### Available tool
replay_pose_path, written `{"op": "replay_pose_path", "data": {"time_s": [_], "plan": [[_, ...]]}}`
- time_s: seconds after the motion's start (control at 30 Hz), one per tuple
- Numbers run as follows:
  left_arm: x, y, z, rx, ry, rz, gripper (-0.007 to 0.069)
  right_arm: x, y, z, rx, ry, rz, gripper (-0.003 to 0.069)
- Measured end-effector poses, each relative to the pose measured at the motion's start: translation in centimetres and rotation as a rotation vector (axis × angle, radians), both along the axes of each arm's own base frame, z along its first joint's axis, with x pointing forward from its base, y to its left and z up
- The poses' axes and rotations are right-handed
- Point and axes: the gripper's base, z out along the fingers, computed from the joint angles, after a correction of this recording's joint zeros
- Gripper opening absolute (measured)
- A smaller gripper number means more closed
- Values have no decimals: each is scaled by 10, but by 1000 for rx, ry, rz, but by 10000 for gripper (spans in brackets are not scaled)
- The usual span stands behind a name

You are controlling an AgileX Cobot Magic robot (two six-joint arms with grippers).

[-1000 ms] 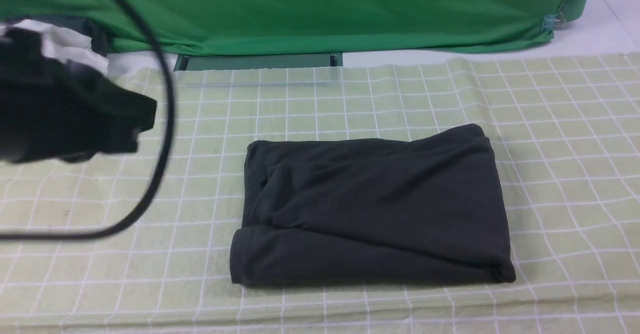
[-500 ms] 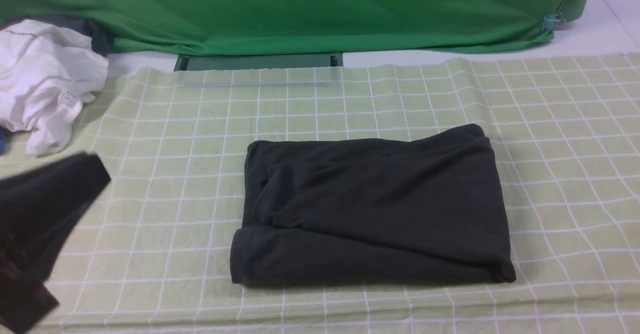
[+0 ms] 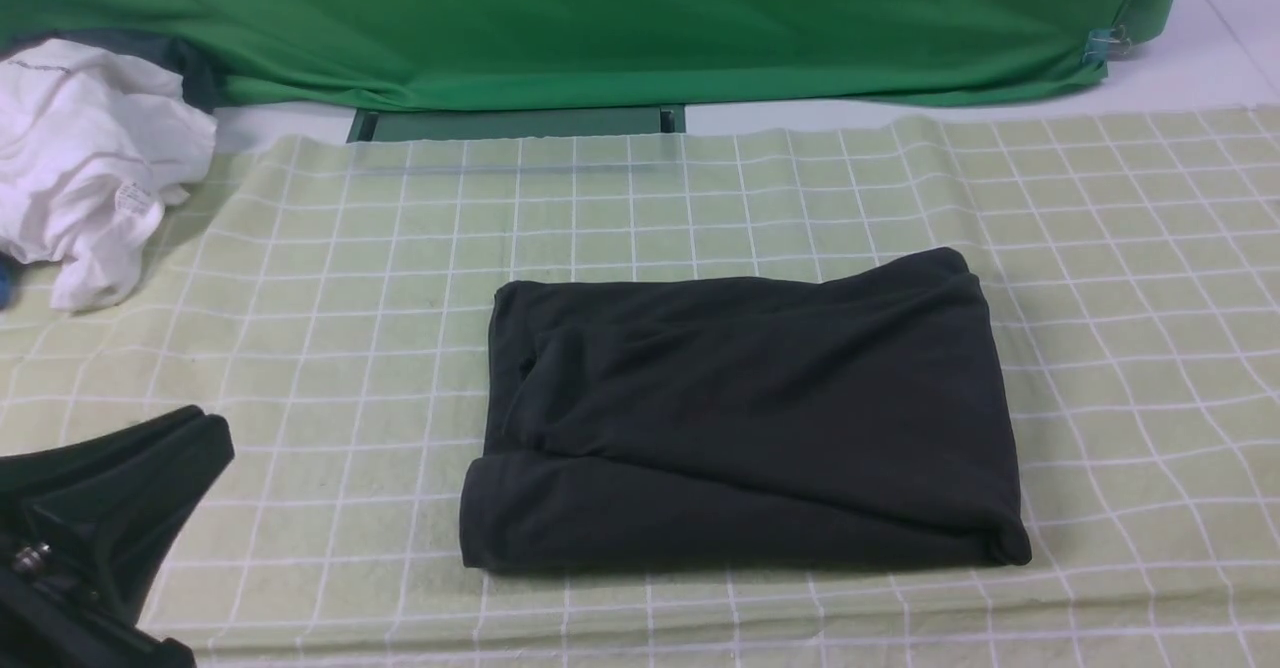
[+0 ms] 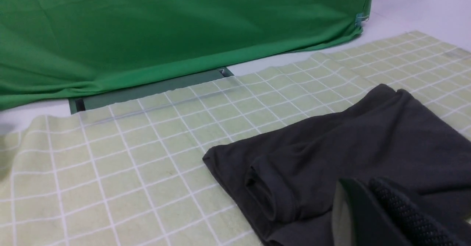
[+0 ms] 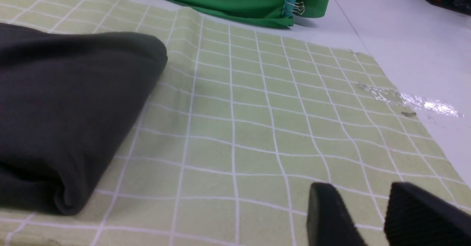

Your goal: Fold a long-sleeved shirt over a green coffee tablecloth.

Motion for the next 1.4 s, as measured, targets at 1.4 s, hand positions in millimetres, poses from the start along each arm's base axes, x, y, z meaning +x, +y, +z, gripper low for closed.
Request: {"op": "replay_pose_path", "data": {"time_s": [1.4], "plan": [[-24, 37, -87, 34, -63, 442, 42, 0, 0, 0, 0, 0, 0, 239]]}}
